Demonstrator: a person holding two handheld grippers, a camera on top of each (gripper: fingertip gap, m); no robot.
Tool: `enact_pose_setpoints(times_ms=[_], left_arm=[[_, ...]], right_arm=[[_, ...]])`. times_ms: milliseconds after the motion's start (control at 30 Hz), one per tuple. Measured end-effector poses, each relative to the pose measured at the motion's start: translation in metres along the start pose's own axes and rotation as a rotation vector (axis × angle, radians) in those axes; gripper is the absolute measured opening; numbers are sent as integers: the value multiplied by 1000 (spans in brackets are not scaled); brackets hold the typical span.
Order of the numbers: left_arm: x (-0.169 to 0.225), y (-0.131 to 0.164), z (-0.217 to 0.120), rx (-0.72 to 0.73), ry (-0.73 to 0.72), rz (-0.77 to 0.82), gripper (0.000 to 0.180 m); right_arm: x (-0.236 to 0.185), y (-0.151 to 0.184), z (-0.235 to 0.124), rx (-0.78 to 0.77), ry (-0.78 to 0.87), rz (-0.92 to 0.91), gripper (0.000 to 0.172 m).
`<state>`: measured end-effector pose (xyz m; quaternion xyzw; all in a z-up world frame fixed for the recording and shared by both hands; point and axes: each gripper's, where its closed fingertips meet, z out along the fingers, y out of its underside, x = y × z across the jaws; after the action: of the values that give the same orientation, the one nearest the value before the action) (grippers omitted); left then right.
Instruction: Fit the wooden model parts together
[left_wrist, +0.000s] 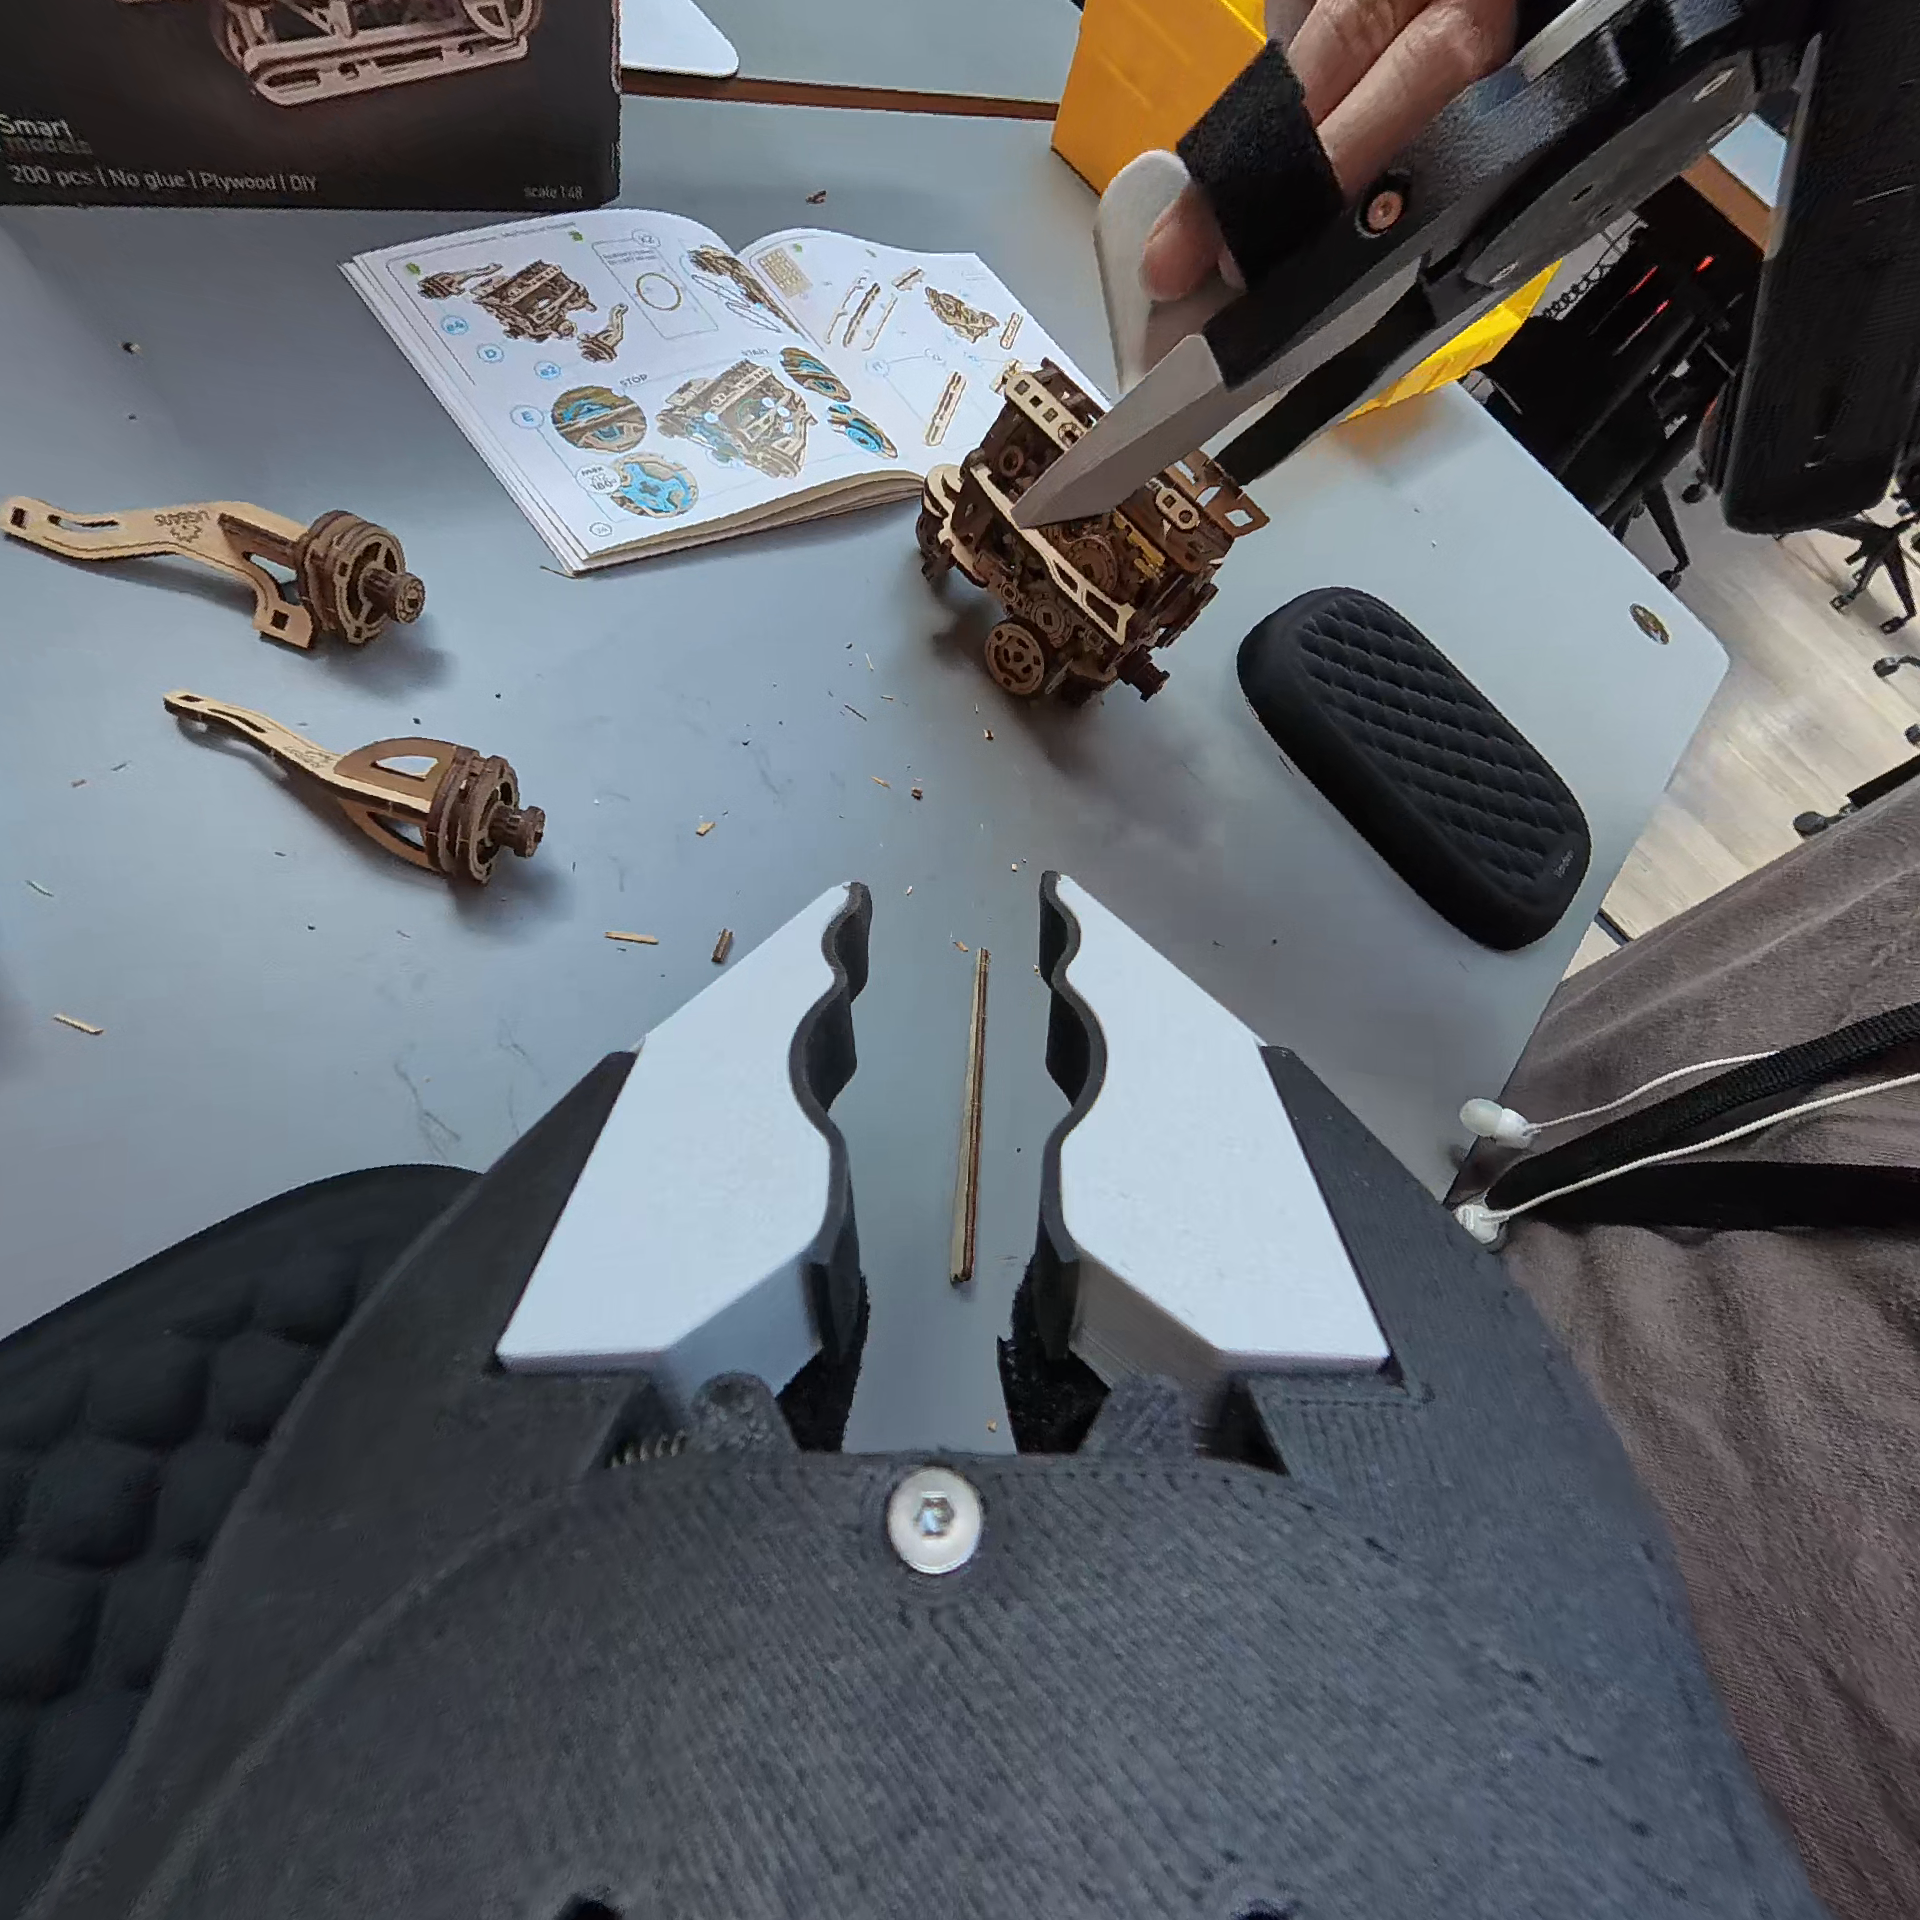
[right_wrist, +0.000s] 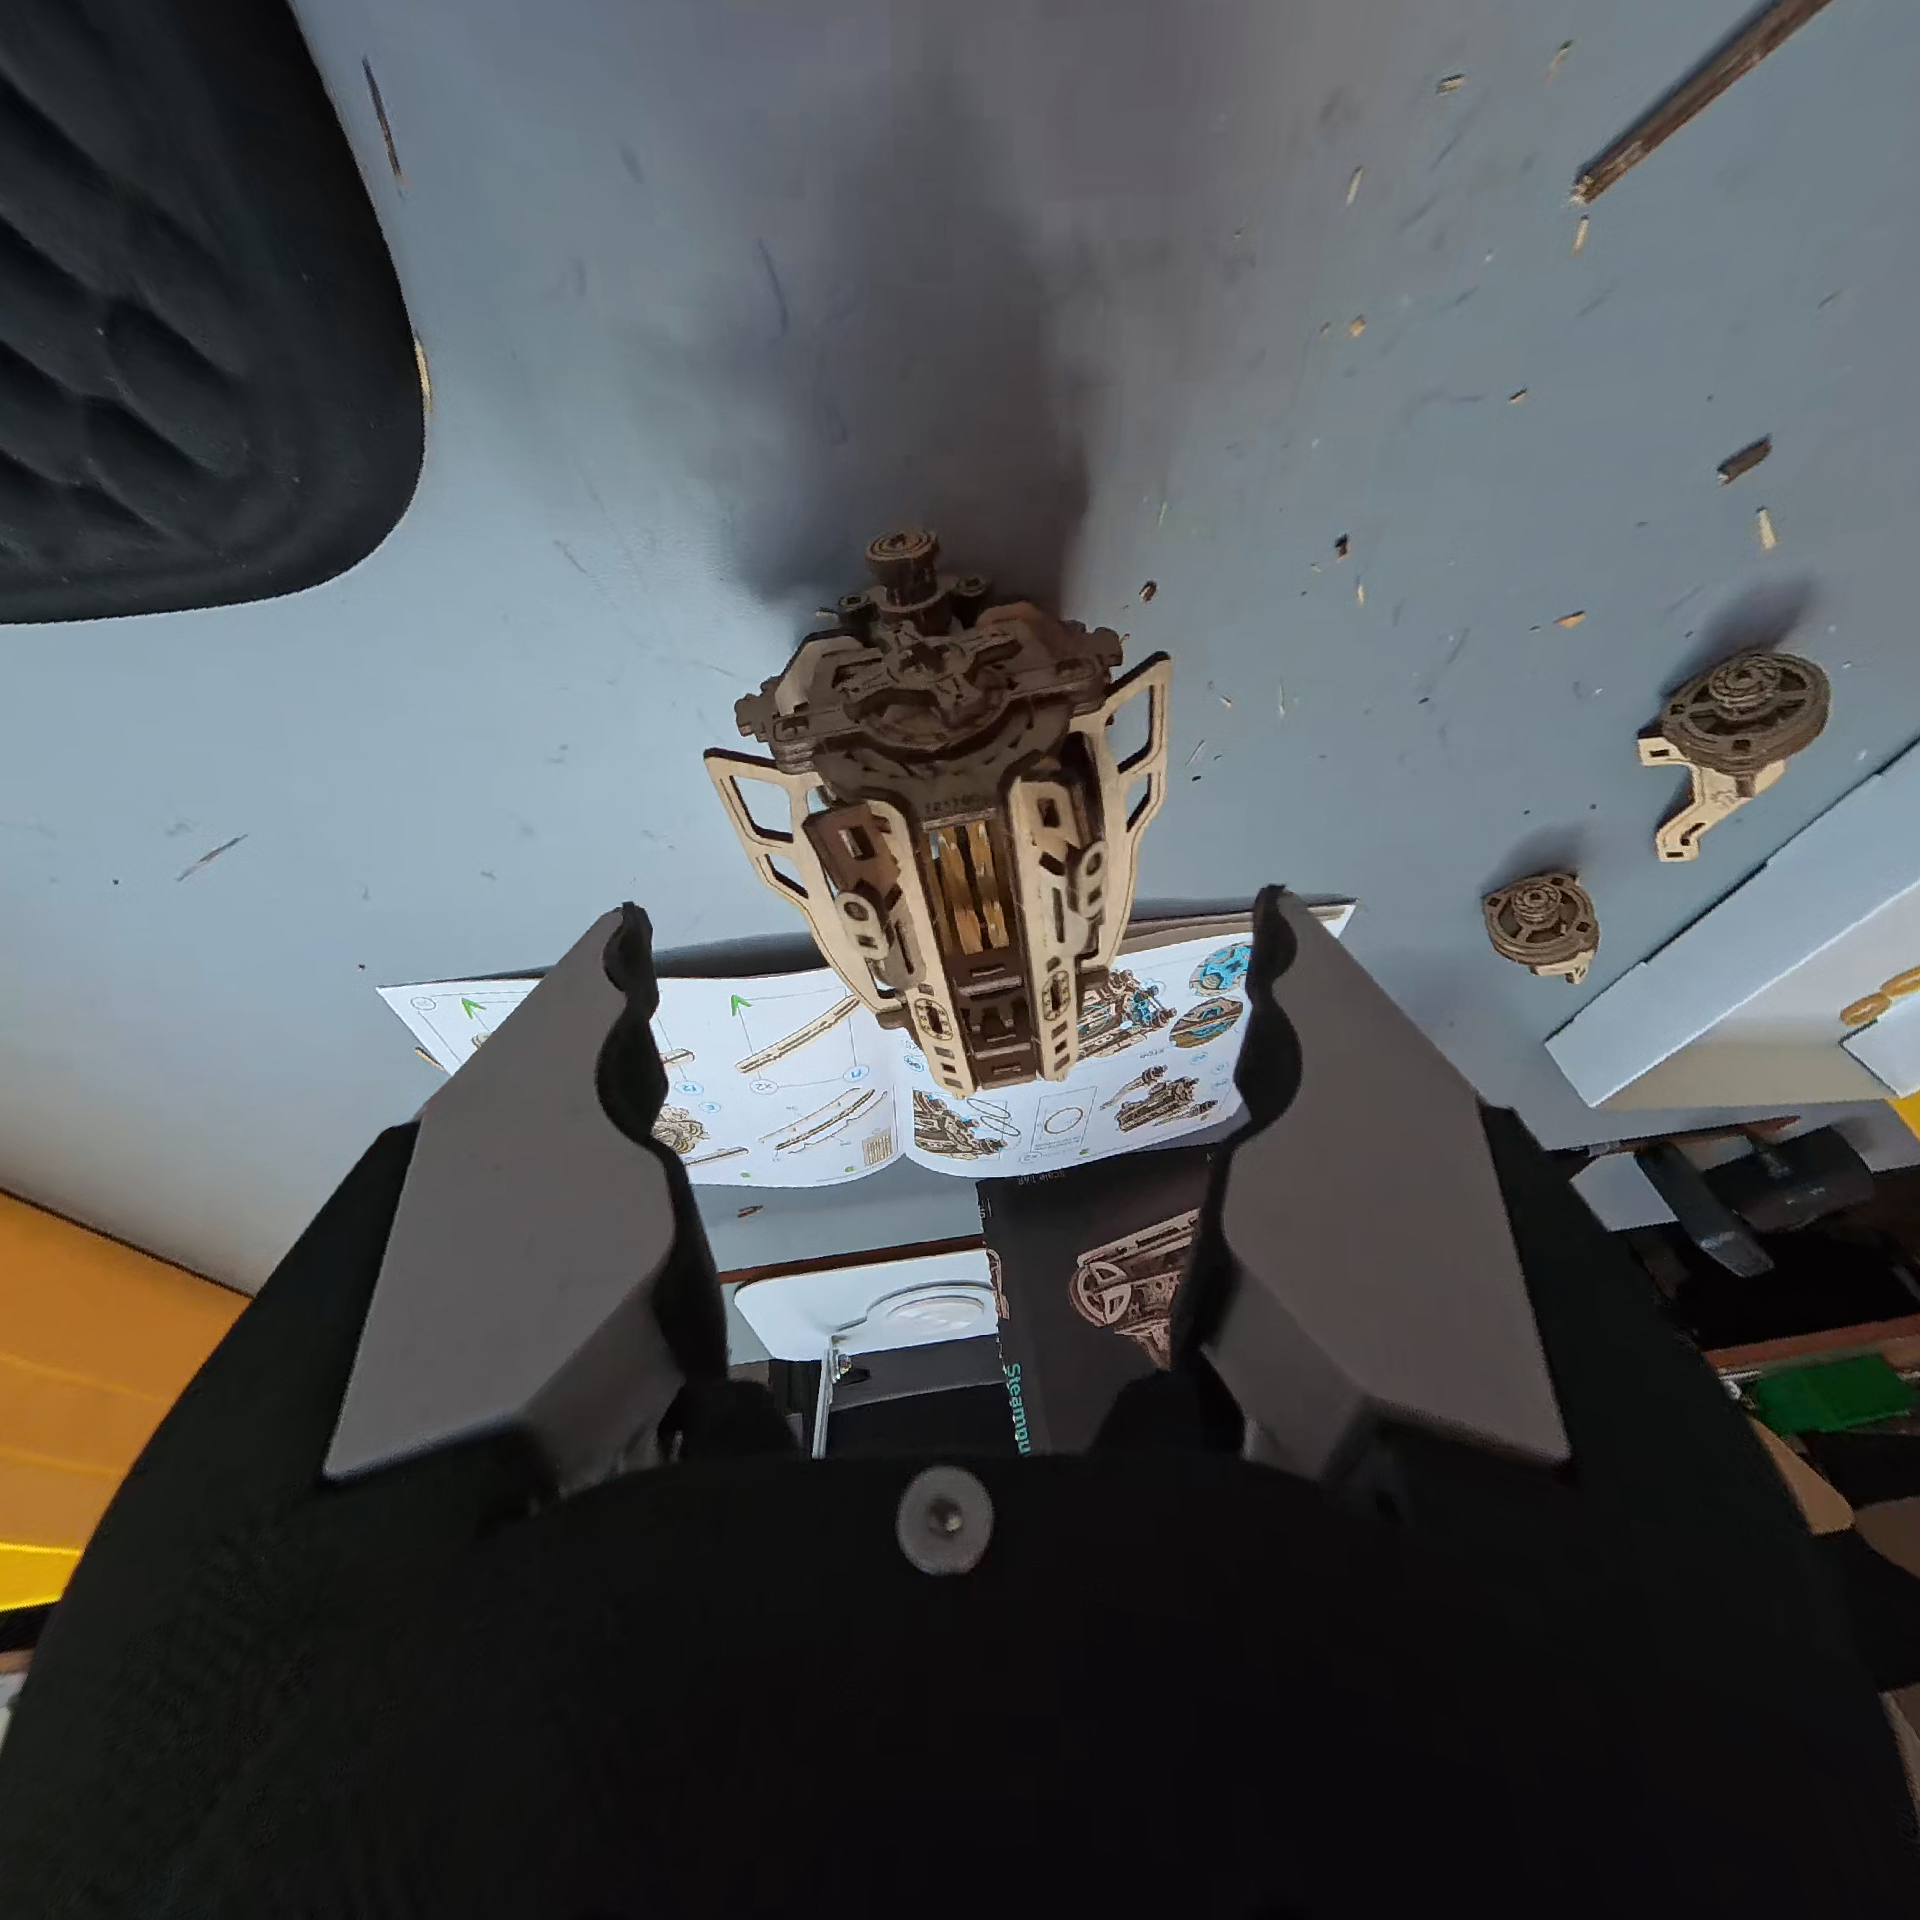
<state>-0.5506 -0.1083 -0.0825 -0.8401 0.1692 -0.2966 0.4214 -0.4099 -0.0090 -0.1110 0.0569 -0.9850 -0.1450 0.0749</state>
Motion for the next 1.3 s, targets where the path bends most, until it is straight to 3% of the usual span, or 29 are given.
enact_pose_setpoints(times_ms=[233, 467, 700, 1200, 1300], left_arm=[[-5, 1, -5, 1, -17, 10, 31], [-7, 5, -2, -7, -17, 7, 31], [-2, 2, -6, 2, -16, 19, 31], [16, -3, -7, 21, 45, 56, 31], [19, -2, -8, 21, 52, 63, 31]], right_arm=[[-3, -3, 17, 5, -32, -14, 112], [-4, 1, 22, -21, -61, 49, 84], [-5, 1, 21, 3, -86, 162, 83], [5, 6, 10, 123, -242, 981, 69], [6, 5, 7, 155, -255, 1061, 67]])
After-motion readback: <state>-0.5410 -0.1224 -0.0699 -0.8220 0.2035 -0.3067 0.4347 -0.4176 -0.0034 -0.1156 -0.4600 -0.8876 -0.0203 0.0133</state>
